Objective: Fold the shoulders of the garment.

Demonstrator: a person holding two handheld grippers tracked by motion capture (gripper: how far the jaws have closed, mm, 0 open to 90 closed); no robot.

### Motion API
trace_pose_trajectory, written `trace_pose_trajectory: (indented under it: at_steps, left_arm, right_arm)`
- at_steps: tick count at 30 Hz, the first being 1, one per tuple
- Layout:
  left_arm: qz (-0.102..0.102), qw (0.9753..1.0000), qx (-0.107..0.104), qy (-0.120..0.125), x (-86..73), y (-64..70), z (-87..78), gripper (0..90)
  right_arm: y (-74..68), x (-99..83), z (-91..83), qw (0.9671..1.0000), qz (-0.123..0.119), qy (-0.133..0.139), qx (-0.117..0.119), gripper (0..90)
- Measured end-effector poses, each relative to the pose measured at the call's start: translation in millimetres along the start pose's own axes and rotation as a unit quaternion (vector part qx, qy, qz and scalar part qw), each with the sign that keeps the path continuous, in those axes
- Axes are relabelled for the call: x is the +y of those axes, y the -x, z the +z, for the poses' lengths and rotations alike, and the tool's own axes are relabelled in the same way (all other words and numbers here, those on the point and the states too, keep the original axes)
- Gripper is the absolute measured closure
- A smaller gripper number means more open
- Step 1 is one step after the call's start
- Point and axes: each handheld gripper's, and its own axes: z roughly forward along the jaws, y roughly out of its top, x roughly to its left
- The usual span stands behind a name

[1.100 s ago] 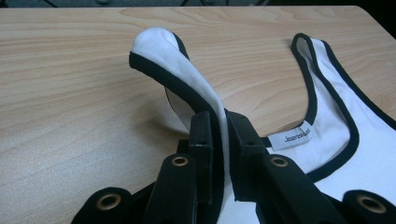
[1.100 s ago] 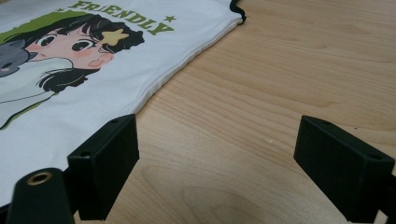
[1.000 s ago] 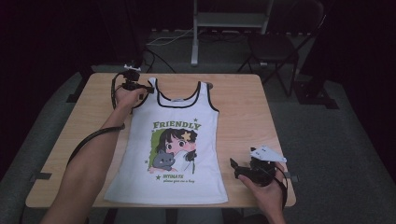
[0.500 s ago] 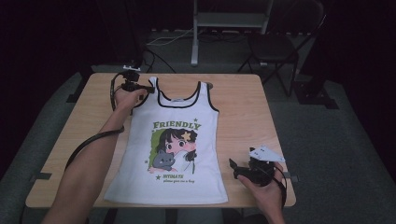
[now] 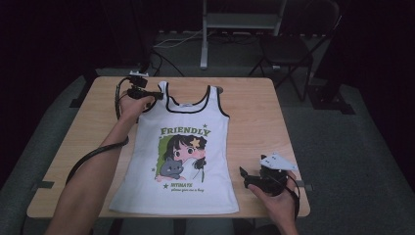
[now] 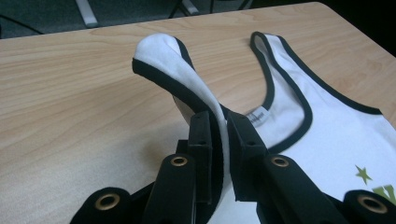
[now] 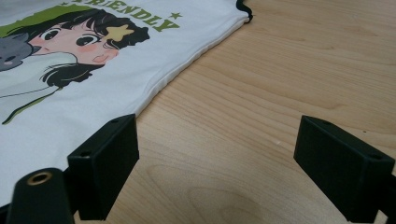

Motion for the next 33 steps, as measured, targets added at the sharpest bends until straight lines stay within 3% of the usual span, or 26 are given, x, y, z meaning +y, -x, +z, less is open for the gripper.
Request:
trace_pose_trajectory:
  at_steps: [8, 16, 33]
  left_arm:
    - [0.026, 0.9995, -0.004, 0.019, -15.3, 11.4, -8.3, 80.0]
    - [0.069, 0.9972, -0.01, 0.027, -29.9, 19.2, -12.5, 80.6]
    - [0.11, 0.9933, -0.036, 0.002, -65.3, 31.4, -12.4, 78.7]
  right_arm:
    - [-2.0, 0.6, -0.2, 1.0, -0.004, 0.0, 0.0, 13.3]
    - [-3.0, 1.0, 0.5, 1.0, -0.008, 0.0, -0.001, 13.4]
    - [-4.4, 1.1, 1.9, 0.9999, -0.012, 0.0, -0.001, 13.3]
